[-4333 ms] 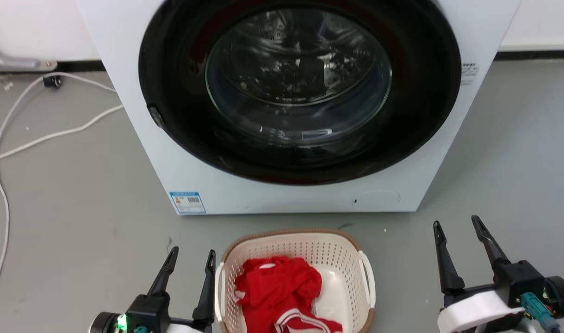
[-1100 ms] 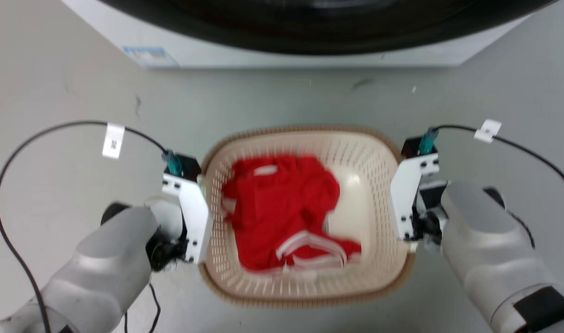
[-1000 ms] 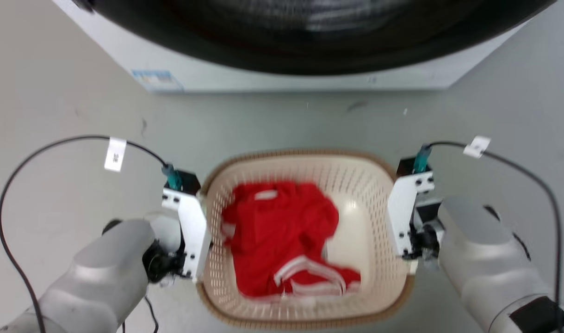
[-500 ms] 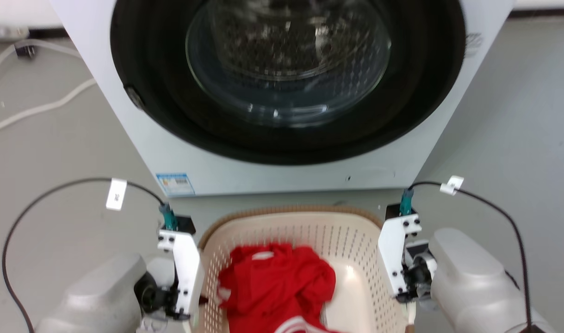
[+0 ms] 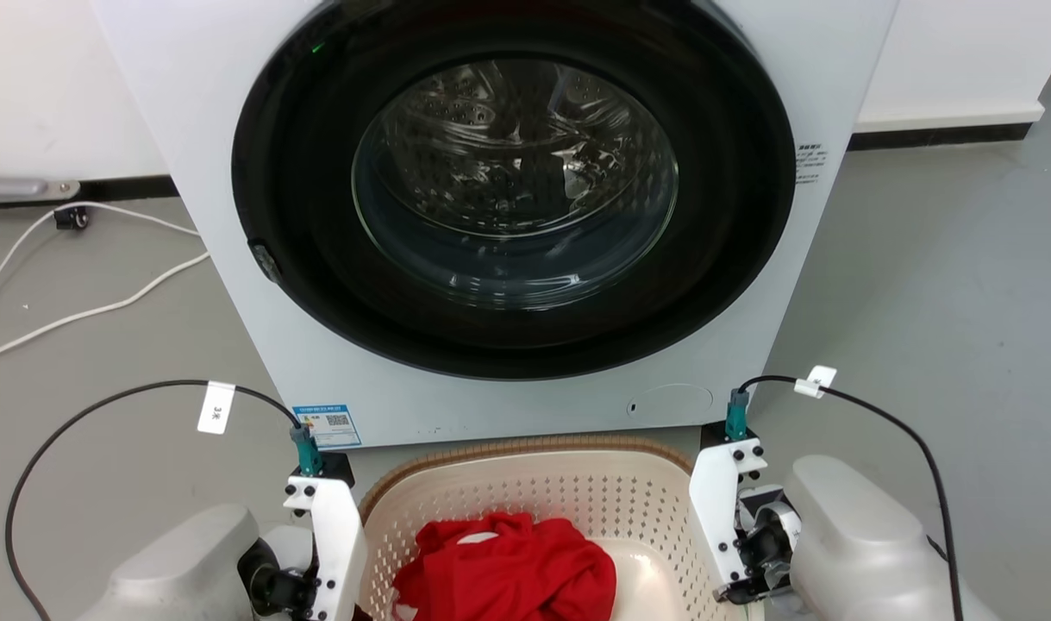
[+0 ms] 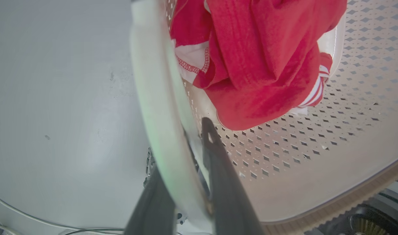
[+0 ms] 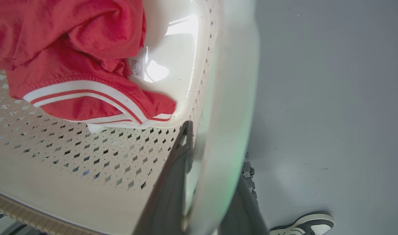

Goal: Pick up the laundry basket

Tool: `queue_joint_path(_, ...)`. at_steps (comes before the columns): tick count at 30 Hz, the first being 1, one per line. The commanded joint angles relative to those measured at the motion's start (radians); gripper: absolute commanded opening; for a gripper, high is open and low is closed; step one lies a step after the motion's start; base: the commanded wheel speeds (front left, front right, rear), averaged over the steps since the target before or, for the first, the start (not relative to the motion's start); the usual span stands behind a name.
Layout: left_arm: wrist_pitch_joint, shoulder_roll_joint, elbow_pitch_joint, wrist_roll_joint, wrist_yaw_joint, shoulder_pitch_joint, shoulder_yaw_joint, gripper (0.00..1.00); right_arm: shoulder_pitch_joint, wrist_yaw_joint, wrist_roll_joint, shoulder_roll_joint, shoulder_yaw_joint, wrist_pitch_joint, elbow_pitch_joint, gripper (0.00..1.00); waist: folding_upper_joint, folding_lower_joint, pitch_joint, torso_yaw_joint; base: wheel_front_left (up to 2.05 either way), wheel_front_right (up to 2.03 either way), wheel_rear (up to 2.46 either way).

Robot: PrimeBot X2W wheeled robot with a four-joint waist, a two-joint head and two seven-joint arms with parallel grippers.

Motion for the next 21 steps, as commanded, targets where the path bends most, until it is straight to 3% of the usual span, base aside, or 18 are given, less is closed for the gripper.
queue_joint_path(1,0.009,0.014,0.014,0.007,0.001,0.012,-0.004,0.0,0.014,0.0,-0.001,-0.016,0.012,0.01,-0.002,0.0,0.0,0.0003,-0.008,-0.002,0.0,0.0,0.0)
queue_joint_path(21,0.043,-0.039,0.047,-0.022,0.0,0.001,-0.004,0.0,0.028,0.001,0.062,-0.01,0.055,0.006,0.013,0.0,0.0,0.0003,-0.027,0.001,0.0,0.0,0.0)
